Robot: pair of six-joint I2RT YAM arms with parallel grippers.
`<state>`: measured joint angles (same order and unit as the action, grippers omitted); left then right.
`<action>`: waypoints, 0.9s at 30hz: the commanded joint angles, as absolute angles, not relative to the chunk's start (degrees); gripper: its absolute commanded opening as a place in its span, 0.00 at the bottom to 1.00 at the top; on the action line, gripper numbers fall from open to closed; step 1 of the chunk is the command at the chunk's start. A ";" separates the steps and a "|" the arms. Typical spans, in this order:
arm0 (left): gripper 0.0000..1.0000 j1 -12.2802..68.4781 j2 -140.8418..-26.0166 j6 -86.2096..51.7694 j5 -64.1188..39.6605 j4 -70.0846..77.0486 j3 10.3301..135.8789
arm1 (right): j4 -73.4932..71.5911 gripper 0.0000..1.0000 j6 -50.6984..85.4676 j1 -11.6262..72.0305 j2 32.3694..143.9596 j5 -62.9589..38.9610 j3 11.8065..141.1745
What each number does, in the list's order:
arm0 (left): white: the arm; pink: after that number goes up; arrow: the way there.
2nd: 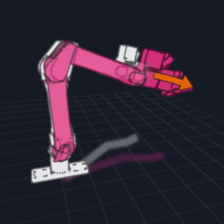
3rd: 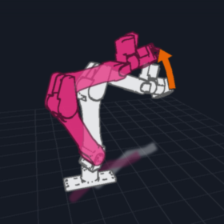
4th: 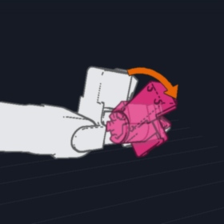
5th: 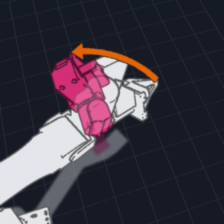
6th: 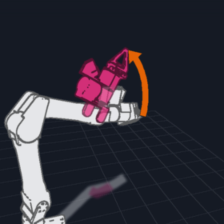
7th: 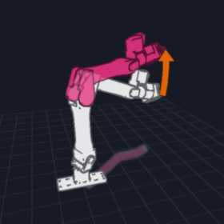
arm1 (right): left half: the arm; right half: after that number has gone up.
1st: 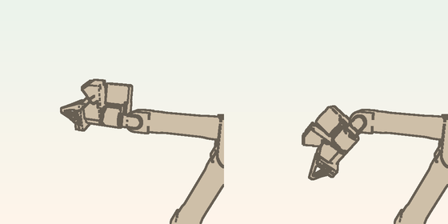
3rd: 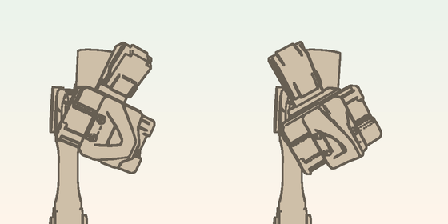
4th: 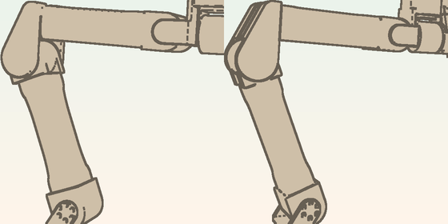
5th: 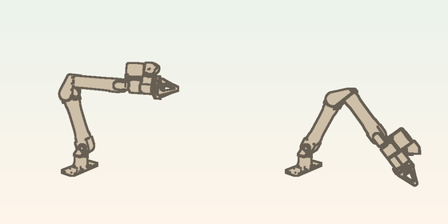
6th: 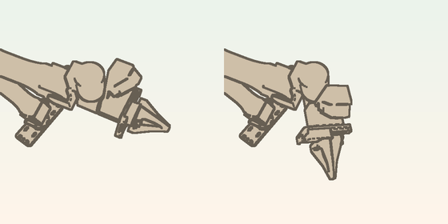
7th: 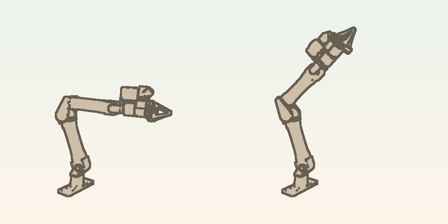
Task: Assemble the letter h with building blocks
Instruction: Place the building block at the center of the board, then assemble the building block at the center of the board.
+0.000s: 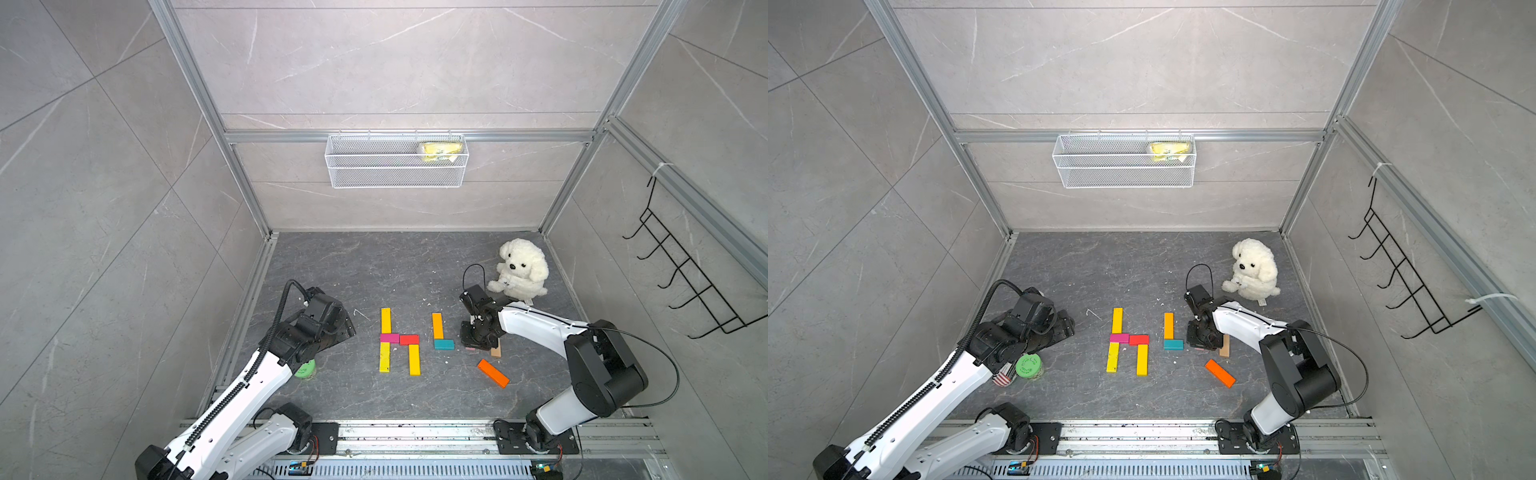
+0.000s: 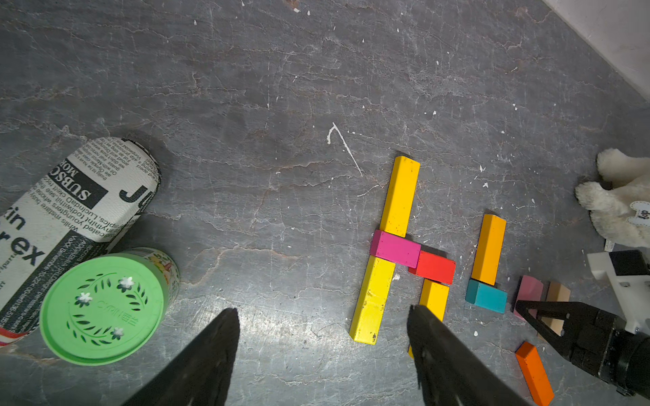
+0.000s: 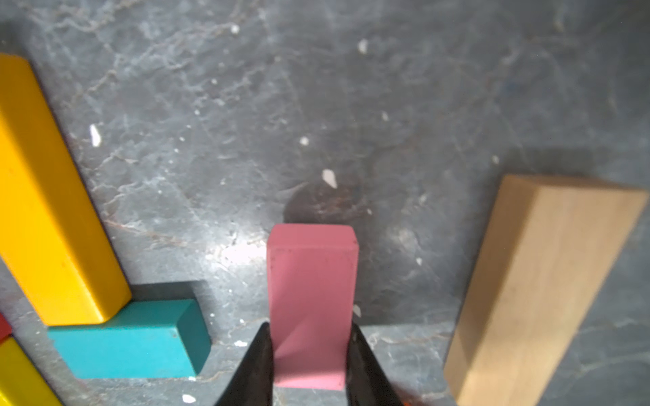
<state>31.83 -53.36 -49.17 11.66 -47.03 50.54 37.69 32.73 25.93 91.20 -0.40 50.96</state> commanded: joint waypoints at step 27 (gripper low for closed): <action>0.82 31.59 -54.93 -47.03 11.41 -44.82 52.13 | 38.85 0.89 50.77 24.27 81.53 3.41 48.71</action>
